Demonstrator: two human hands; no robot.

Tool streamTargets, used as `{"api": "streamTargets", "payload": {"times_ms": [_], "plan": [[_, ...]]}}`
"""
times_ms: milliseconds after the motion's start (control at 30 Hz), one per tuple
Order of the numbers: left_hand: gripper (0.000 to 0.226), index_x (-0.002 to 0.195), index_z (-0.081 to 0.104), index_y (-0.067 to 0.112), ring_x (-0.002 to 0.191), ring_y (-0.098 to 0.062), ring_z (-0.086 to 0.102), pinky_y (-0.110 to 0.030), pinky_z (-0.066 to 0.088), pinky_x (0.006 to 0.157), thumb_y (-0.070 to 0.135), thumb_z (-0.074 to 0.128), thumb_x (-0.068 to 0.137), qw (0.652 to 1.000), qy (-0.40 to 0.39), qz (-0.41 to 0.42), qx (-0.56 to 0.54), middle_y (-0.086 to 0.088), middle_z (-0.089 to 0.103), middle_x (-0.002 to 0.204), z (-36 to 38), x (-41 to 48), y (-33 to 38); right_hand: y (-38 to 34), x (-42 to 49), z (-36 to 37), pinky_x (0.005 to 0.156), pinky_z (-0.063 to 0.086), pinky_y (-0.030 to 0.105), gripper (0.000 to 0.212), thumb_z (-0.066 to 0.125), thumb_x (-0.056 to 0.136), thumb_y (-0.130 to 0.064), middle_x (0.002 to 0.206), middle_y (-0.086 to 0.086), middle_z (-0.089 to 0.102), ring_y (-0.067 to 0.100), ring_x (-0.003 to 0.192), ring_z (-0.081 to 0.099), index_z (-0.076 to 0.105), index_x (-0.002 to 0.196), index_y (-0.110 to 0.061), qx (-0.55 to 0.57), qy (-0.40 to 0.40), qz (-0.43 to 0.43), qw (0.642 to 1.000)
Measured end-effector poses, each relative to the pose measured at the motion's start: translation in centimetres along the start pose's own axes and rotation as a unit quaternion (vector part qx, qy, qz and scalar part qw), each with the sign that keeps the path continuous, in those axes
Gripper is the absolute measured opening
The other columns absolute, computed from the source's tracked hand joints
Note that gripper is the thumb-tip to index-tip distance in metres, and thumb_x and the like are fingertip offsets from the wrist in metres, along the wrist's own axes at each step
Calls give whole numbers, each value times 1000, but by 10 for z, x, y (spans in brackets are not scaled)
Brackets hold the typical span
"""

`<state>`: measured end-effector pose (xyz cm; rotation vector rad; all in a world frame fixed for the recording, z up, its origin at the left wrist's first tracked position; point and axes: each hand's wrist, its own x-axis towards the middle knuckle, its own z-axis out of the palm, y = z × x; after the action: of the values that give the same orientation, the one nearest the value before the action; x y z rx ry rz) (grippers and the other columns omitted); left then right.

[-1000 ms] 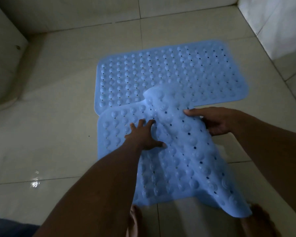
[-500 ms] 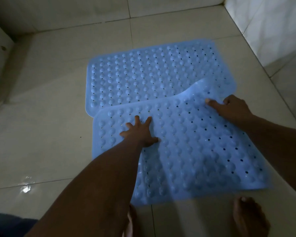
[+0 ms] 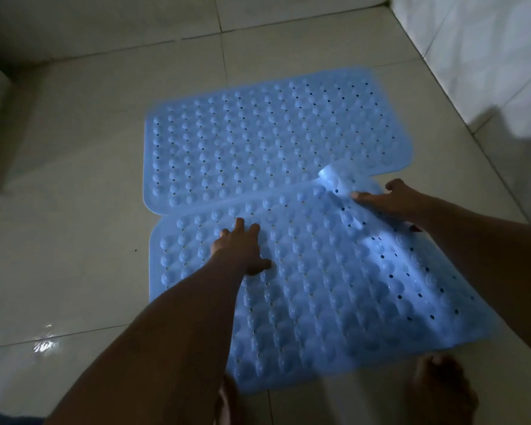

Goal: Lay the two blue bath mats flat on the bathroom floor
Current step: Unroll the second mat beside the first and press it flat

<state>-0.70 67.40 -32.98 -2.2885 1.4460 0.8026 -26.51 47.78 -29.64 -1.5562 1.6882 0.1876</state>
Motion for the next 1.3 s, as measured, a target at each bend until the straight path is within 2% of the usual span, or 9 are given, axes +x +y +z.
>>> {"api": "streamTargets", "payload": {"times_ms": [167, 267, 333, 467, 667, 800, 967, 1133, 1300], "plan": [[88, 144, 34, 33, 143, -44, 23, -65, 39, 105, 79, 64, 75, 999, 27, -15, -15, -6, 22, 155, 1, 2, -2, 11, 7, 3, 110, 43, 54, 162, 61, 30, -102, 158, 14, 38, 37, 137, 47, 23, 155, -6, -4, -5, 17, 1000], [105, 156, 10, 40, 152, -48, -10, -79, 18, 110, 88, 53, 73, 998, 48, -34, -37, -1, -3, 167, 4, 8, 7, 14, 3, 2, 93, 54, 43, 139, 74, 39, -91, 137, 16, 59, 36, 116, 63, 45, 142, -3, -7, 3, 27, 1000], [117, 156, -7, 48, 149, -48, -24, -83, 14, 108, 89, 59, 69, 997, 11, -21, -74, 4, -24, 167, 6, 13, 13, 19, 3, 5, 90, 52, 39, 115, 84, 57, -71, 139, 17, 56, 36, 119, 60, 44, 142, -4, -47, 41, 22, 998], [127, 153, -18, 52, 148, -48, -27, -83, 15, 107, 85, 67, 66, 997, -12, -2, -73, 3, -36, 163, 15, 14, 16, 27, -2, 13, 101, 47, 51, 107, 87, 68, -53, 143, 24, 45, 45, 128, 50, 28, 144, -6, -24, 141, 49, 988], [126, 153, -17, 53, 150, -47, -22, -81, 19, 107, 77, 73, 68, 998, -11, 13, -64, 3, -33, 164, 18, 10, 10, 42, -13, 16, 110, 26, 64, 117, 83, 67, -58, 153, 29, 23, 50, 140, 25, 15, 150, -11, -158, 345, 67, 923], [132, 153, -14, 55, 151, -45, -21, -79, 23, 109, 70, 81, 64, 998, -30, 30, -43, 4, -32, 164, 24, 4, 2, 42, -7, 20, 117, 13, 68, 107, 59, 78, -77, 164, 21, 10, 45, 151, 5, 12, 156, -22, -182, 277, 56, 942], [136, 152, 3, 52, 149, -50, -3, -75, 29, 108, 78, 84, 45, 1000, 2, 29, 5, -3, -7, 163, 12, 11, 5, 40, 16, 44, 118, 14, 69, 103, 46, 74, -85, 168, 8, -1, 38, 155, -5, 14, 157, -33, -166, 61, 23, 984], [95, 157, -1, 51, 150, -39, -30, -76, 2, 114, 76, 53, 84, 994, 4, -7, -112, 3, -26, 167, 23, 17, 8, 50, 5, 64, 116, 15, 70, 96, 45, 84, -81, 169, 1, -11, 36, 155, -10, 1, 158, -38, -184, 93, -1, 979], [114, 148, -30, 52, 141, -39, -44, -75, -10, 110, 102, 30, 65, 998, -16, -13, -61, 3, -51, 153, 39, 19, 12, 56, 4, 82, 116, 9, 73, 76, 31, 92, -74, 169, 3, -15, 36, 155, -12, -2, 156, -48, -205, 115, -24, 972]]}}
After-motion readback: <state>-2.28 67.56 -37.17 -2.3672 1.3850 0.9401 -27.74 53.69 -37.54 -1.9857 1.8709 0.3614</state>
